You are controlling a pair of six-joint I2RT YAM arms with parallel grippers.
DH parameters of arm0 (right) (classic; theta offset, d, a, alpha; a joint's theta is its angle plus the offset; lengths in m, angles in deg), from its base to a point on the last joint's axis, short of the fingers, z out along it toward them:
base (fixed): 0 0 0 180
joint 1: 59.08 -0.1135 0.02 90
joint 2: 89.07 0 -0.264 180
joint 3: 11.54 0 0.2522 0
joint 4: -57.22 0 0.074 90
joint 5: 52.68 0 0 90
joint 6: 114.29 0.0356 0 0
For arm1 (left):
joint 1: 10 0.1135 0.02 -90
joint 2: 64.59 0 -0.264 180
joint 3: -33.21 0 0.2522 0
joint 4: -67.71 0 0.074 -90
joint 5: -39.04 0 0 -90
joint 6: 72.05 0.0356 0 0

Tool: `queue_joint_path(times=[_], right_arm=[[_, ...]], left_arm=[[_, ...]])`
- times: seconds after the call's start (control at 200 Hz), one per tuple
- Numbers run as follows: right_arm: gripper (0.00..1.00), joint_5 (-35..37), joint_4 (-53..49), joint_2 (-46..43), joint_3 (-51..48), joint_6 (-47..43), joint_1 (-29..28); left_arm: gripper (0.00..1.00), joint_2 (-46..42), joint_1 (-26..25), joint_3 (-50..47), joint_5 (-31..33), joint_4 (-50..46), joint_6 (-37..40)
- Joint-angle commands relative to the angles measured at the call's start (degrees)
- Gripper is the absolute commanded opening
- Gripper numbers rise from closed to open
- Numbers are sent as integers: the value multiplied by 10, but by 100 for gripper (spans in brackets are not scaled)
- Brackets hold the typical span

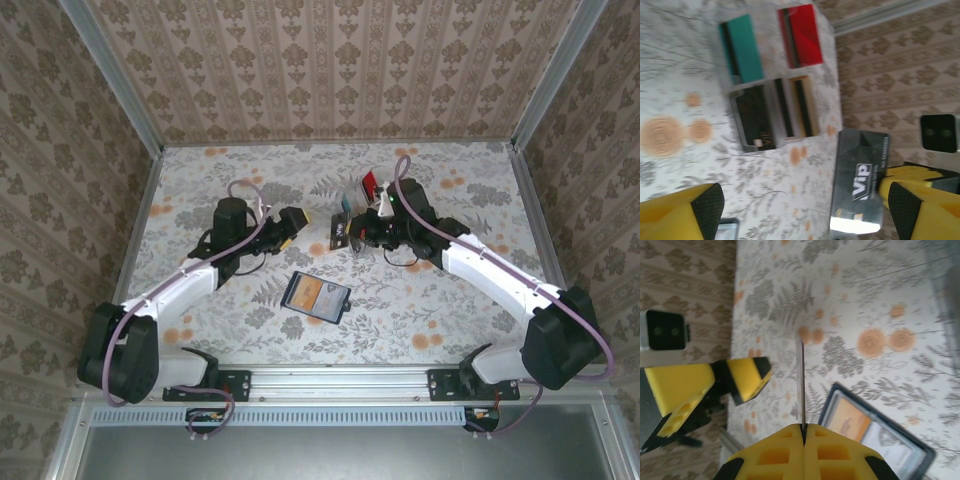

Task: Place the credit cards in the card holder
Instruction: Pick up several credit cards from the storage box.

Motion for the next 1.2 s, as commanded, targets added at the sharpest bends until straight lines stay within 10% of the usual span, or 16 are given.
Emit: queue_joint_path(times=[0.0, 0.24, 0.7, 0.975, 1.195], right_arm=[[0, -94, 90, -17, -10, 19, 5], [0, -140, 175, 9, -16, 64, 8], [0, -158, 186, 47, -21, 76, 28], [30, -192, 236, 64, -17, 105, 27], [28, -203, 243, 97, 4, 110, 22]], left_arm=[[89, 16, 1, 18, -76, 97, -48], [81, 50, -11, 29, -116, 182, -97], [0, 43, -11, 15, -111, 257, -150], [0, 48, -11, 13, -105, 283, -178], [0, 67, -12, 4, -100, 350, -227]])
